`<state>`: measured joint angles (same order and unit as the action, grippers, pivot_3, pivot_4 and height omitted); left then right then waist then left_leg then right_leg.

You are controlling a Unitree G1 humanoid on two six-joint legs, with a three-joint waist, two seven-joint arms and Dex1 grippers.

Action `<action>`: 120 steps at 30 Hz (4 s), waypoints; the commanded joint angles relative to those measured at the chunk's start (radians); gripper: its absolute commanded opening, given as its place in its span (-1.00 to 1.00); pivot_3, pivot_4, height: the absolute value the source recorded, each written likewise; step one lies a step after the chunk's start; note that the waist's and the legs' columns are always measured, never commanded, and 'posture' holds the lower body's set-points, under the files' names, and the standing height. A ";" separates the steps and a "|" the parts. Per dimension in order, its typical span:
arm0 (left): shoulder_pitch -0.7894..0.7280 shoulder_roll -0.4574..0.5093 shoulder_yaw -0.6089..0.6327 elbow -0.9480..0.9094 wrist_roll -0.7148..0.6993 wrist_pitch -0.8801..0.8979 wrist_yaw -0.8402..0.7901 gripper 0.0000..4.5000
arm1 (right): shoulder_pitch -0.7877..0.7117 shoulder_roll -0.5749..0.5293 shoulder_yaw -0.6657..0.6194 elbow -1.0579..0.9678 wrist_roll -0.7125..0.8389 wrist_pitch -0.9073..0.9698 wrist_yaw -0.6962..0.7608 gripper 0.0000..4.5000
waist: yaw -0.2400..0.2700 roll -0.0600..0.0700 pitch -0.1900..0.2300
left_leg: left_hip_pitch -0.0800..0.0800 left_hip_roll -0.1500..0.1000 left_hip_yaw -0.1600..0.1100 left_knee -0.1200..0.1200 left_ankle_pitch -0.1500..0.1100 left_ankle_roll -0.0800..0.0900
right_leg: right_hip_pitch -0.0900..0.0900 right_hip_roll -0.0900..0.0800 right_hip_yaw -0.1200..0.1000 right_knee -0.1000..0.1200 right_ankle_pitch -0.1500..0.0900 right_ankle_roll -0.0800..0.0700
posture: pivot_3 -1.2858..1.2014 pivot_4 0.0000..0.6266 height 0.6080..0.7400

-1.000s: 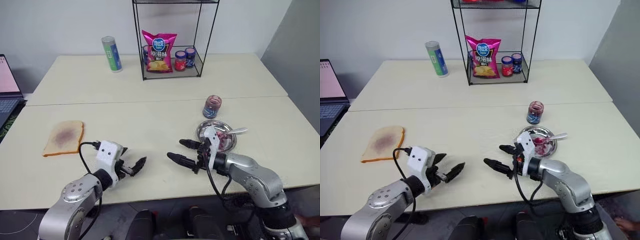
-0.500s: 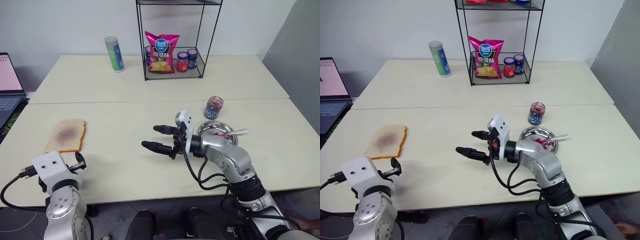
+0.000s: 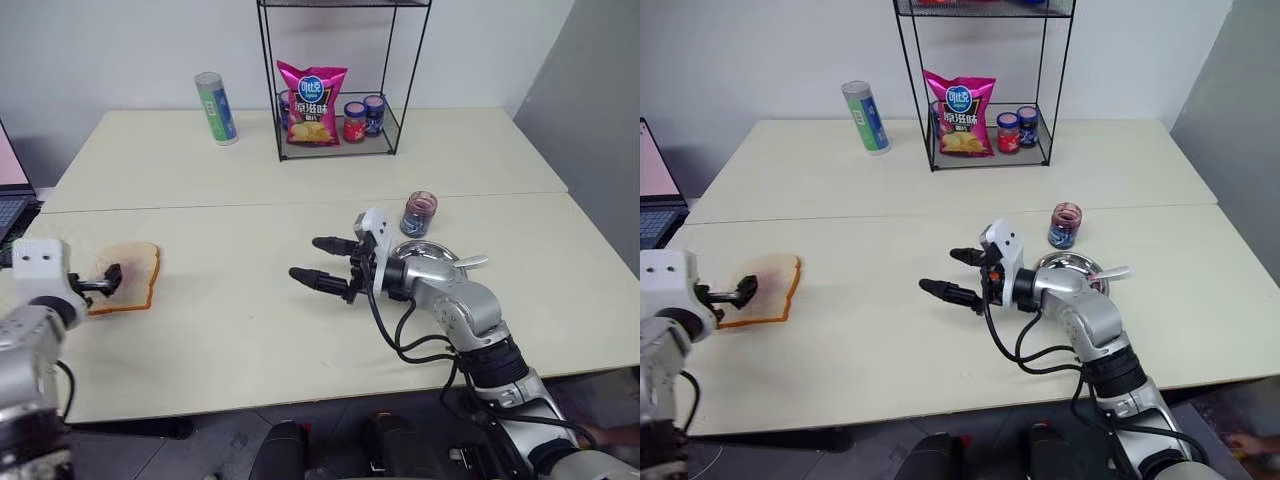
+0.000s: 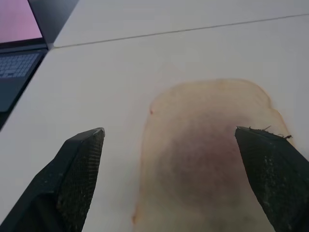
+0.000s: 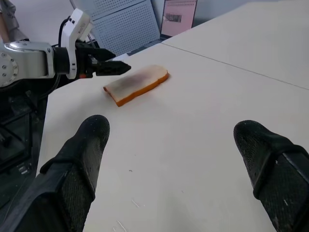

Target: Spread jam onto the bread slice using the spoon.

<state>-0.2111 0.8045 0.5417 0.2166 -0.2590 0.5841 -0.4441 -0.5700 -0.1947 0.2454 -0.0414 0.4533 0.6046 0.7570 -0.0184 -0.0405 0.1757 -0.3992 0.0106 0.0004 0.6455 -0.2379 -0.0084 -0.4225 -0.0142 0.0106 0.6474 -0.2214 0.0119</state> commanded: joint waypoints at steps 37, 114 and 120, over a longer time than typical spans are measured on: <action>-0.220 -0.021 -0.231 0.278 0.031 -0.091 -0.197 -0.80 | 0.008 -0.044 -0.093 -0.089 -0.007 0.006 -0.082 1.00 | 0.027 0.007 -0.004 | 0.000 -0.002 0.001 0.001 0.000 -0.001 | 0.003 -0.005 0.001 0.000 0.000 0.001 | 0.03 -0.52 1.00; -0.613 -0.259 -0.602 0.707 0.294 -0.508 -0.304 -0.90 | 0.102 -0.274 -0.207 -0.498 0.180 0.259 -0.206 1.00 | 0.015 0.002 -0.001 | 0.000 0.000 0.003 0.002 0.000 -0.001 | 0.002 0.001 0.002 0.001 -0.003 0.008 | 0.03 -0.52 1.00; -0.577 -0.260 -0.592 0.411 0.168 -0.429 -0.521 -1.00 | 0.096 -0.324 -0.229 -0.478 0.186 0.250 -0.153 1.00 | 0.016 0.002 -0.001 | -0.001 0.000 0.003 0.002 0.000 -0.001 | 0.002 0.001 0.002 0.001 -0.003 0.008 | 0.03 -0.52 1.00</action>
<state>-0.7885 0.5473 -0.0525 0.7875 -0.0222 0.1191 -0.8664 -0.4544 -0.5003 0.0554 -0.5025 0.6181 0.8694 0.5758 -0.0024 -0.0382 0.1745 -0.4015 0.0101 0.0029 0.6473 -0.2378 -0.0094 -0.4212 -0.0138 0.0124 0.6475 -0.2231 0.0176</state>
